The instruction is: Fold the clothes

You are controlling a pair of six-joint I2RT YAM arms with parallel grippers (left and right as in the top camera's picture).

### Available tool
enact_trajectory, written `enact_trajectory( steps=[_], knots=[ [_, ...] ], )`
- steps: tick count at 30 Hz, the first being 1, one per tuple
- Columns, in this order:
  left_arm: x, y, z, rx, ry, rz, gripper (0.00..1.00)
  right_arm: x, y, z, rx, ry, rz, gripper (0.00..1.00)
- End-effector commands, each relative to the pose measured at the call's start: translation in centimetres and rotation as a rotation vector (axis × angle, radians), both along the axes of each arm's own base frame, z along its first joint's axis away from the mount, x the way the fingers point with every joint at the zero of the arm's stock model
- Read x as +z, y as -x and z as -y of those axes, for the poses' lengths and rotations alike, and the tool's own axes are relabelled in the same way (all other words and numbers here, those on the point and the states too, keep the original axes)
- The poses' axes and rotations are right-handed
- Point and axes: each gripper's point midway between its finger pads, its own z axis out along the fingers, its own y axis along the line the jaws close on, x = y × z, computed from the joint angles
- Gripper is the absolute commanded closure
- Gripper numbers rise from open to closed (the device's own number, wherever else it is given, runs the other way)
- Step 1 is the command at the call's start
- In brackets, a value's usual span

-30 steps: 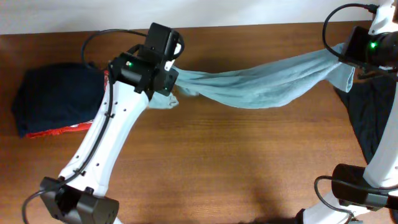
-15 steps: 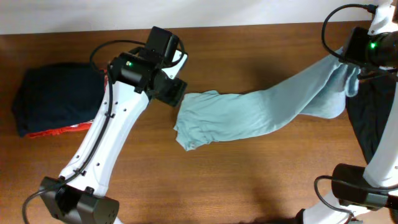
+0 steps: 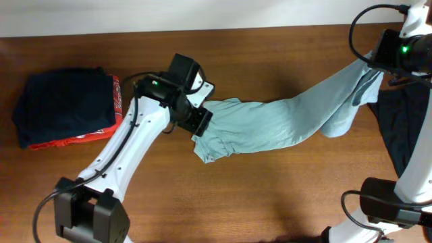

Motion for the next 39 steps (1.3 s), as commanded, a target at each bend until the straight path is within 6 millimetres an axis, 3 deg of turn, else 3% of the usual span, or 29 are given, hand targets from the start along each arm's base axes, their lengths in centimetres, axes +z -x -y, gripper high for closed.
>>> enact_trajectory(
  steps=[1, 5, 10, 14, 26, 30, 34, 39],
  knots=[
    [-1.2, 1.5, 3.5, -0.152, 0.037, -0.003, 0.28, 0.3, -0.2, 0.1, 0.006, 0.003, 0.016, 0.96],
    [-4.1, 1.2, 5.3, -0.249, -0.114, 0.056, 0.25, 0.3, -0.2, 0.1, 0.006, 0.003, 0.015, 0.96],
    [-8.7, 3.6, 7.9, -0.452, -0.197, -0.009, 0.24, 0.4, -0.3, 0.1, 0.006, 0.005, 0.019, 0.96],
    [-10.8, 4.3, 7.9, -0.499, -0.329, -0.006, 0.25, 0.4, -0.4, 0.1, 0.01, 0.009, 0.023, 0.96],
    [-10.5, 2.1, 9.9, -0.431, -0.285, 0.105, 0.27, 0.4, -0.4, 0.1, 0.015, 0.012, 0.022, 0.96],
    [-10.0, -0.2, 10.0, -0.271, -0.211, 0.139, 0.29, 0.4, -0.3, 0.1, 0.016, 0.012, 0.02, 0.96],
    [-9.6, -2.3, 8.8, -0.137, -0.073, 0.081, 0.28, 0.3, -0.3, 0.1, 0.022, 0.015, 0.017, 0.96],
    [-8.5, -6.1, 5.2, 0.033, 0.001, 0.081, 0.28, 0.4, -0.4, 0.2, 0.021, 0.016, 0.022, 0.96]
  ],
)
